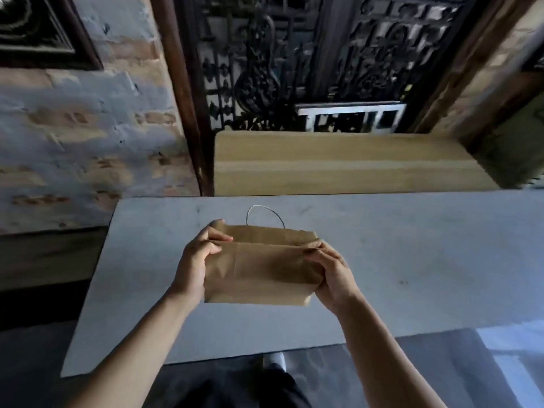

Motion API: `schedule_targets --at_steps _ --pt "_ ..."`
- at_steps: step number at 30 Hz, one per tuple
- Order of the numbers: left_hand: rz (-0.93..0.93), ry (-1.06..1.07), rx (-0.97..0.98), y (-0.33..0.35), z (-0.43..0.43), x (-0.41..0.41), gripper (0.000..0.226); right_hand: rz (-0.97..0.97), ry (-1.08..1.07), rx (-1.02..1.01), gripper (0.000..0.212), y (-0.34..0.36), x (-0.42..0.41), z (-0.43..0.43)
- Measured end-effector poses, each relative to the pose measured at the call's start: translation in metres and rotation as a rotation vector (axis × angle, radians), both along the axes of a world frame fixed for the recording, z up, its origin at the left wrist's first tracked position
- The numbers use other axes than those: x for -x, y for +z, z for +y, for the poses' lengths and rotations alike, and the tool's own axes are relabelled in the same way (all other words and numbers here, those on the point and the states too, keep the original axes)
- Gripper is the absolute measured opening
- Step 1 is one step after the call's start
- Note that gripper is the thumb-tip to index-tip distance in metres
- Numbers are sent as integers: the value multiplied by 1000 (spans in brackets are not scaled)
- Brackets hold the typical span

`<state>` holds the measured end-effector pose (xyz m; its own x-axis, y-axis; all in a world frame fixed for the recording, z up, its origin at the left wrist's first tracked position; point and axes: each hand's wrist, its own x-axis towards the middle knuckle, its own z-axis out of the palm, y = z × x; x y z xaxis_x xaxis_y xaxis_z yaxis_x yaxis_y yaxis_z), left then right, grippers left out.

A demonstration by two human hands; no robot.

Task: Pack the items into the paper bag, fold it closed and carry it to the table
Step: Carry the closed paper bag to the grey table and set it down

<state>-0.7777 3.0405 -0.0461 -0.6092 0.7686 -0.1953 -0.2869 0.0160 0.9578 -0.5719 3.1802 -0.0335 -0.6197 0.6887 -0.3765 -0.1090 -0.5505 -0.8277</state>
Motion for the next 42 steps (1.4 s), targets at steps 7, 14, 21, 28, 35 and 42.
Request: schedule_targets --at_steps 7,14,21,28,35,42 --pt "-17 101 122 -69 26 -7 27 -81 140 83 32 -77 8 65" --pt "159 8 307 -87 17 -24 22 -187 296 -108 29 -93 -13 68" --pt "1161 -123 431 -54 36 -28 11 -825 448 -1325 15 -53 20 48" --pt "1161 -190 429 -52 32 -18 11 -822 610 -1355 9 -48 44 37" --pt "537 -29 490 -77 4 7 23 -715 356 -814 26 -79 -18 80" --pt "-521 -39 513 -76 -4 10 29 -392 367 160 26 -85 -32 78"
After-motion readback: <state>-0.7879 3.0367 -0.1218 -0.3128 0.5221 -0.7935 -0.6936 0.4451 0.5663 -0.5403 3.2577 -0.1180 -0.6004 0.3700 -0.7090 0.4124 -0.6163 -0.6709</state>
